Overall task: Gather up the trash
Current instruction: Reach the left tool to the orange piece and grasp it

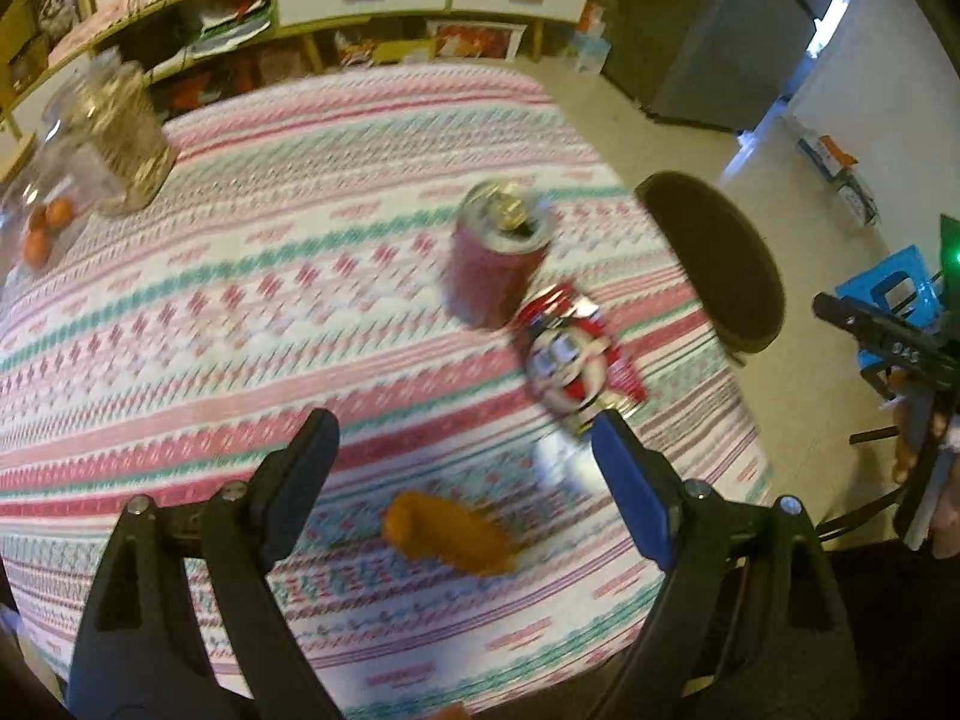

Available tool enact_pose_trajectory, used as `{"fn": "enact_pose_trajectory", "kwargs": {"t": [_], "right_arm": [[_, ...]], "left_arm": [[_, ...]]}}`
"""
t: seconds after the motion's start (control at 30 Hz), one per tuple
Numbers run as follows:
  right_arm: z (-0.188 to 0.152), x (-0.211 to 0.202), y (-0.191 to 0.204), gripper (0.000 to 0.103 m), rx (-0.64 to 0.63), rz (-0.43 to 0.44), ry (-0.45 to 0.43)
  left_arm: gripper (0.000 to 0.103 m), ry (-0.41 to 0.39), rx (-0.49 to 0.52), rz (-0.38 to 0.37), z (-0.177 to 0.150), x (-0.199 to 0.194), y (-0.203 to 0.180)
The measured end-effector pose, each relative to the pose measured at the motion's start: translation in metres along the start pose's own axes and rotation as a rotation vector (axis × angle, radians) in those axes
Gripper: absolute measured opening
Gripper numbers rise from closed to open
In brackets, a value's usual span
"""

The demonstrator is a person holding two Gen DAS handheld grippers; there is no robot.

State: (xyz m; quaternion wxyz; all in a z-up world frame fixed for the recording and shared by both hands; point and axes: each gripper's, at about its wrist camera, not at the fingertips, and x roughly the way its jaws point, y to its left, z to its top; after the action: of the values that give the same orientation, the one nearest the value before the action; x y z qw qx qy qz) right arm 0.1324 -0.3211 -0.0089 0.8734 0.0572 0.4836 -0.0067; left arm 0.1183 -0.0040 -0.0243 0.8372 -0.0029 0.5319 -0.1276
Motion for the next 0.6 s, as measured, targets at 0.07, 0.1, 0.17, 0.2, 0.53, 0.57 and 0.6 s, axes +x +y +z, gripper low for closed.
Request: {"fn": "enact_pose_trajectory", "kwargs": {"t": [0.07, 0.1, 0.17, 0.2, 0.53, 0.57, 0.6], "right_arm": [[-0.002, 0.002, 0.014, 0.082, -0.035, 0.009, 0.007], [-0.004, 0.004, 0.023, 0.083, -0.058, 0.012, 0.011], [-0.007, 0.007, 0.036, 0.083, -0.097, 0.014, 0.02], [-0.008, 0.009, 0.044, 0.083, -0.118, 0.014, 0.026], [-0.014, 0.025, 0.09, 0.083, -0.235, 0.016, 0.052], [-0.013, 0.026, 0.093, 0.083, -0.239, 0.019, 0.052], [-0.013, 0.026, 0.094, 0.083, -0.24, 0.021, 0.053]], "left_arm": [[0.086, 0.029, -0.013, -0.001, -0.01, 0.005, 0.009], [0.086, 0.042, -0.022, -0.005, -0.015, 0.007, 0.012], [0.086, 0.078, -0.04, -0.019, -0.024, 0.013, 0.018], [0.086, 0.094, -0.052, -0.03, -0.028, 0.016, 0.02], [0.066, 0.201, -0.186, -0.157, -0.044, 0.042, 0.029], [0.064, 0.206, -0.2, -0.156, -0.045, 0.045, 0.029], [0.061, 0.211, -0.208, -0.135, -0.045, 0.048, 0.029]]}}
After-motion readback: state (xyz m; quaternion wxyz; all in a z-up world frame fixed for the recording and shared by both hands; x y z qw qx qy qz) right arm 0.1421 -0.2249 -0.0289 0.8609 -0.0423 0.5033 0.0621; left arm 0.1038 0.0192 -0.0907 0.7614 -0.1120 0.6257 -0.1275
